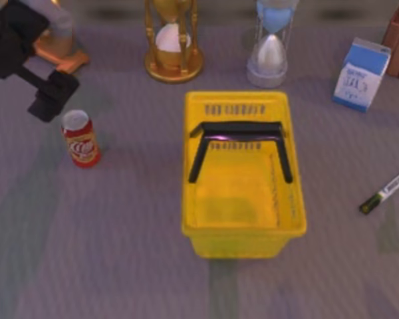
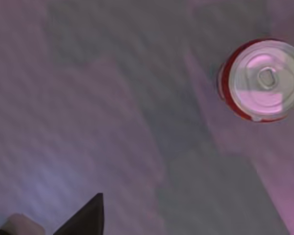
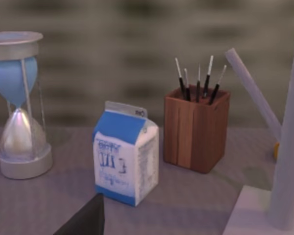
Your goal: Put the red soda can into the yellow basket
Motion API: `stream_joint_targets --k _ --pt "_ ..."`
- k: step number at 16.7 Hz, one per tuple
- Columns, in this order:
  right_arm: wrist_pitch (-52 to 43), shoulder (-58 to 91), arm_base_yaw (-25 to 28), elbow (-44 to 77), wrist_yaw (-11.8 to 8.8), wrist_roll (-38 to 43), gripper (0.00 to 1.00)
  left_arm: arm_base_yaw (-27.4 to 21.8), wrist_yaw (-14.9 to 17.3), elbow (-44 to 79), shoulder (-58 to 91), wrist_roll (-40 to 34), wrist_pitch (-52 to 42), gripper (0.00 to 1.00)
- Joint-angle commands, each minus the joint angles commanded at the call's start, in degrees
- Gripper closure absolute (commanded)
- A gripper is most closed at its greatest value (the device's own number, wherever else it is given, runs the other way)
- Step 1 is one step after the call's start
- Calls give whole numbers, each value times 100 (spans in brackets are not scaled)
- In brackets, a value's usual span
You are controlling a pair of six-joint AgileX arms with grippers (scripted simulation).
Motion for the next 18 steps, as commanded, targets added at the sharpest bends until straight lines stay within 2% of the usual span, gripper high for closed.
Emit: stream_joint_targets --k 4,7,15,18 --pt "0 0 0 0 0 0 0 -162 6 1493 1779 474 -965 0" --pt "0 0 0 0 0 0 0 -249 21 2123 2524 694 -1396 0" --pt "0 0 0 0 0 0 0 -248 25 2245 2710 753 -1478 0" --pt "0 0 0 0 0 0 0 -264 27 1931 2778 764 -1099 0"
